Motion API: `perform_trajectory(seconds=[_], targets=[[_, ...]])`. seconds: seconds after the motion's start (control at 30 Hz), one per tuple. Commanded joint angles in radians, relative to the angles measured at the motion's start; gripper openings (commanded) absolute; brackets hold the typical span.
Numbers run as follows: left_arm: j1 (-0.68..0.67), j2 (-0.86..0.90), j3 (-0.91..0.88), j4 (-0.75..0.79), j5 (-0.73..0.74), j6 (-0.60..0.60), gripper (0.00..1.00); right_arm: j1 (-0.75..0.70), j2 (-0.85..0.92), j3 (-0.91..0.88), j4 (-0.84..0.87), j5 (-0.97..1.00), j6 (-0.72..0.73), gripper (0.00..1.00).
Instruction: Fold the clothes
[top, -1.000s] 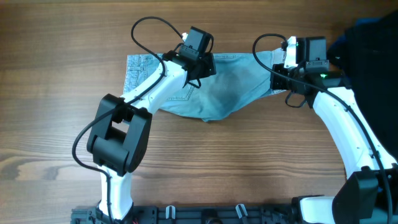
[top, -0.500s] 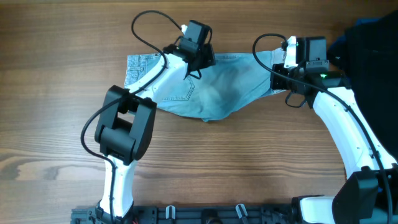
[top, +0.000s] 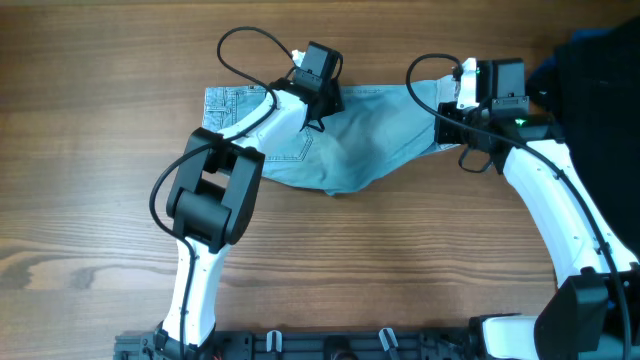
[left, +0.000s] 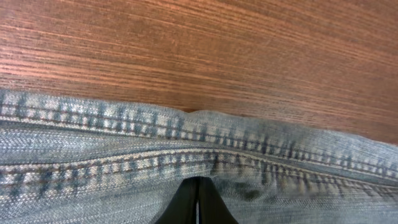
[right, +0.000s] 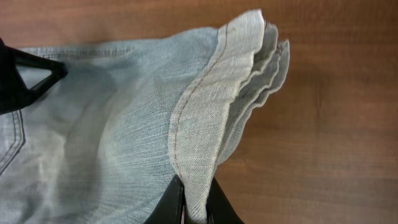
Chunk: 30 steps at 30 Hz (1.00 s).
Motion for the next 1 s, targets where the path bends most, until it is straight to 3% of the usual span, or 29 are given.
perform_trajectory(seconds=[0.0, 0.13, 0.2, 0.37, 0.6, 0.77, 0.97], targets=[[0.005, -0.044, 0.014, 0.064, -0.016, 0.032, 0.04, -0.004, -0.025, 0.027, 0.045, 0.003, -0.05, 0.04], [0.085, -0.27, 0.056, 0.045, -0.019, 0.023, 0.04, -0.003, -0.026, 0.063, 0.062, -0.083, -0.122, 0.04], [0.206, -0.435, 0.056, -0.041, -0.019, 0.023, 0.04, 0.005, -0.026, 0.108, 0.062, -0.127, -0.151, 0.04], [0.515, -0.588, 0.056, -0.27, -0.018, 0.023, 0.05, 0.074, -0.026, 0.173, 0.063, -0.259, -0.148, 0.04], [0.766, -0.534, 0.054, -0.573, -0.019, 0.024, 0.04, 0.339, 0.071, 0.173, 0.155, -0.26, -0.13, 0.04], [0.787, -0.472, 0.054, -0.641, -0.019, 0.027, 0.04, 0.523, 0.213, 0.173, 0.333, -0.33, -0.052, 0.04], [0.784, -0.43, 0.051, -0.686, -0.018, 0.027, 0.04, 0.573, 0.269, 0.173, 0.504, -0.409, 0.058, 0.04]])
